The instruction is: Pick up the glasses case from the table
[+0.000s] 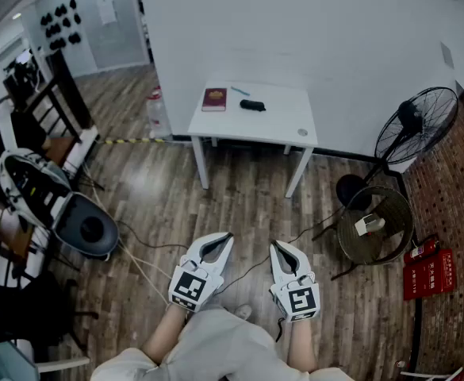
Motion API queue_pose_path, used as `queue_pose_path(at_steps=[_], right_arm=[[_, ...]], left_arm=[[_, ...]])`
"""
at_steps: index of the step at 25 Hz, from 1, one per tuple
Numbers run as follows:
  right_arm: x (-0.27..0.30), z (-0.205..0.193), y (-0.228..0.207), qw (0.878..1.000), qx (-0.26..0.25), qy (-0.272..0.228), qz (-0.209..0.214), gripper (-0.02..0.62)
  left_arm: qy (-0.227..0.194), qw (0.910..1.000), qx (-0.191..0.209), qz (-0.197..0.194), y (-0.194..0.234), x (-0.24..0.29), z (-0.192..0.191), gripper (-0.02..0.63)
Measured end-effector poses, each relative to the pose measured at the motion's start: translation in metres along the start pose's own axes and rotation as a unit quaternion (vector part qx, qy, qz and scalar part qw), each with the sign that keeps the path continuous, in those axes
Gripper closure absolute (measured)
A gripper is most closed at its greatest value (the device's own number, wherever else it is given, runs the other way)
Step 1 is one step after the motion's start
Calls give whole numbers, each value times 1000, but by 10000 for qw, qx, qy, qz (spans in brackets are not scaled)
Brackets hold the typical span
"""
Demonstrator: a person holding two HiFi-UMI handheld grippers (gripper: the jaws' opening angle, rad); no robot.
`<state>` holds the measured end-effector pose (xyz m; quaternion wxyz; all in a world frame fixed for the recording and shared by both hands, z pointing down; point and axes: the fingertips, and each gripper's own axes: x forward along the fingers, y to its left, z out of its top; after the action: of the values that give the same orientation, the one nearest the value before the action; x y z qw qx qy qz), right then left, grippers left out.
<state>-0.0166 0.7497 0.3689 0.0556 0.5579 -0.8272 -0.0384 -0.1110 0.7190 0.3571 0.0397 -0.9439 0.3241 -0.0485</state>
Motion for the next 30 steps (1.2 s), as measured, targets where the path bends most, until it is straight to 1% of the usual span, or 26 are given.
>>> queue_pose_path(at_steps=[6, 9, 11, 13, 16, 21, 24, 30], right_arm=[[-2, -2, 21, 9999, -144, -44, -51, 592], [-2, -6, 26, 10000, -8, -9, -46, 592], [0, -17, 22, 9999, 87, 115, -37, 592], [6, -26, 13, 9997, 144, 186, -24, 592], [21, -32, -1, 9997, 148, 209, 10, 592], [45, -27, -18, 9998, 2, 184, 31, 592], [58, -28, -26, 9998, 41, 202, 24, 592], [91, -35, -33, 9995, -58, 302, 83, 592]], left_arm=[[-82, 9998, -159, 76, 2, -21, -10, 588], [-44, 9996, -244, 141, 7, -21, -17, 588], [11, 9995, -283, 119, 5, -14, -22, 588], [-5, 9997, -223, 113, 7, -4, -20, 588], [-51, 9995, -199, 220, 18, 11, -18, 588], [19, 9993, -212, 294, 34, 23, -22, 588], [57, 9991, -234, 338, 44, 32, -25, 588], [15, 9990, -222, 383, 74, 50, -27, 588]])
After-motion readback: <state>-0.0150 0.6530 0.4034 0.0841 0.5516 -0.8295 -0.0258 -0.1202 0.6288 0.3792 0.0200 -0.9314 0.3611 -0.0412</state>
